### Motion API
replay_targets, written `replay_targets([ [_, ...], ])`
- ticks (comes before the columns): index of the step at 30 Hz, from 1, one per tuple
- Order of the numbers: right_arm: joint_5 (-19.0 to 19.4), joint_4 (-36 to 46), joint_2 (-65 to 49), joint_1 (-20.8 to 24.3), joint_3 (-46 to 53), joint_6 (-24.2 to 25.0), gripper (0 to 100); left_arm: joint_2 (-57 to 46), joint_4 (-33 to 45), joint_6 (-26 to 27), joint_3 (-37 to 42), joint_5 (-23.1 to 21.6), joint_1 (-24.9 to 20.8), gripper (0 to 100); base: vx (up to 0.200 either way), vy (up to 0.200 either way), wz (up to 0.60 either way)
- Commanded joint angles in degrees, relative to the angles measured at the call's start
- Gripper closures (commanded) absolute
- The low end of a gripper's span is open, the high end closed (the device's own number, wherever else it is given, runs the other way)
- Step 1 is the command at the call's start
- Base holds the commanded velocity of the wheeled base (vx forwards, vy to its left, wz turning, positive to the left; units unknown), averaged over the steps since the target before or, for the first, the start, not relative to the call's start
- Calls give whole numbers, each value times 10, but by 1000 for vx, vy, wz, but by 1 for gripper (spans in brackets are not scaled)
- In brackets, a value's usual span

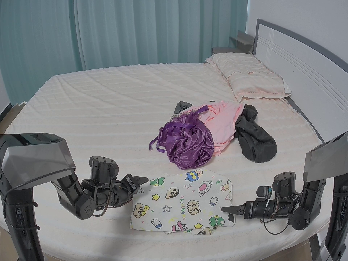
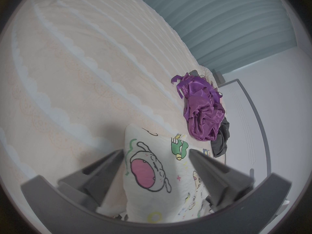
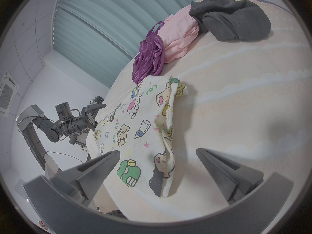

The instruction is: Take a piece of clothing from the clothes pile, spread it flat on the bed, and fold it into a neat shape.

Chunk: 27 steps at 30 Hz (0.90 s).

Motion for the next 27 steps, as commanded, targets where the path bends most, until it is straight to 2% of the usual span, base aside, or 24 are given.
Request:
replay_targets([
  [1,0,0,2,0,1,0,0,16,0,26,-3,0,3,100,0,0,0],
  [6,0,0,2,0,2,0,0,17,0,28,-4,13,5,100,0,0,0],
  [9,0,0,2,0,4,-1,0,16,-7,28,-8,36,6,100,0,0,0],
  [15,-1,1,2,1,5,-1,0,24,-9,39,-18,37,6,100,0,0,0],
  [21,-1,5,2,5,5,-1,0,49,-81,60,-9,37,11,100,0,0,0],
  [24,-1,5,3,6,5,-1,0,49,-92,61,-1,38,11,100,0,0,0],
  [25,-1,6,3,5,5,-1,0,48,-92,60,-1,38,11,0,0,0,0],
  [27,-1,6,3,6,5,-1,0,48,-92,60,0,38,11,0,0,0,0],
])
